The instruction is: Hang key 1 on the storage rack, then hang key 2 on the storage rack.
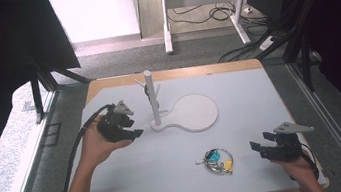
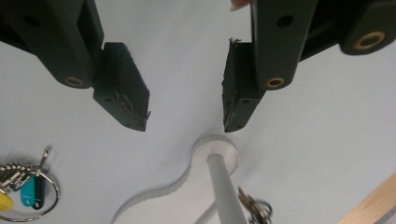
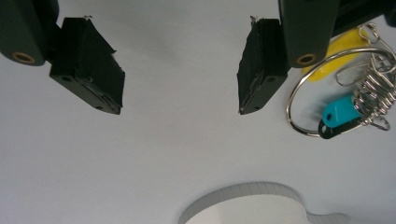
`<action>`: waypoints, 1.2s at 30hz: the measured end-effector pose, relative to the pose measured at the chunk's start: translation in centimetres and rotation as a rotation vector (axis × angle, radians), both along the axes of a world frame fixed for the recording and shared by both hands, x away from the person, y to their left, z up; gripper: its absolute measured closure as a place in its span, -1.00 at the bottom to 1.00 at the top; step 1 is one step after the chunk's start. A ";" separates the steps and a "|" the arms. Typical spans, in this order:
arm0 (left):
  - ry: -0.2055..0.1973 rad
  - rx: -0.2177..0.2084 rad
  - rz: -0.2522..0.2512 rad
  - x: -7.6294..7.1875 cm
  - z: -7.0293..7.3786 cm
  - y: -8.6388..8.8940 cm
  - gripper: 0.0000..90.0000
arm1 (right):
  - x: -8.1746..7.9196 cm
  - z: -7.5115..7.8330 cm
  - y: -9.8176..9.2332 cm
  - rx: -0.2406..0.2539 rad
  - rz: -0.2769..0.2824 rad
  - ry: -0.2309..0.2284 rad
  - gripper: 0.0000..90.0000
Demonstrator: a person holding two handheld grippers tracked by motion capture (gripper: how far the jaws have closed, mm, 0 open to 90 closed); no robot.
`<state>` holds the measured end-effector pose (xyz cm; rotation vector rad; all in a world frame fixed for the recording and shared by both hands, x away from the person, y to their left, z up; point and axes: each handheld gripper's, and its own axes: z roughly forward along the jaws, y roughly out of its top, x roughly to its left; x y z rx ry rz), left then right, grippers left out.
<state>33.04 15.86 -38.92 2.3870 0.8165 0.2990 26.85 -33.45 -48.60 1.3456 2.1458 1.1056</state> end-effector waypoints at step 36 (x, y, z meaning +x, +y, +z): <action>0.023 -0.045 0.002 -5.8 -5.7 1.6 0.10 | 2.9 4.8 3.8 -0.204 0.152 0.188 -0.09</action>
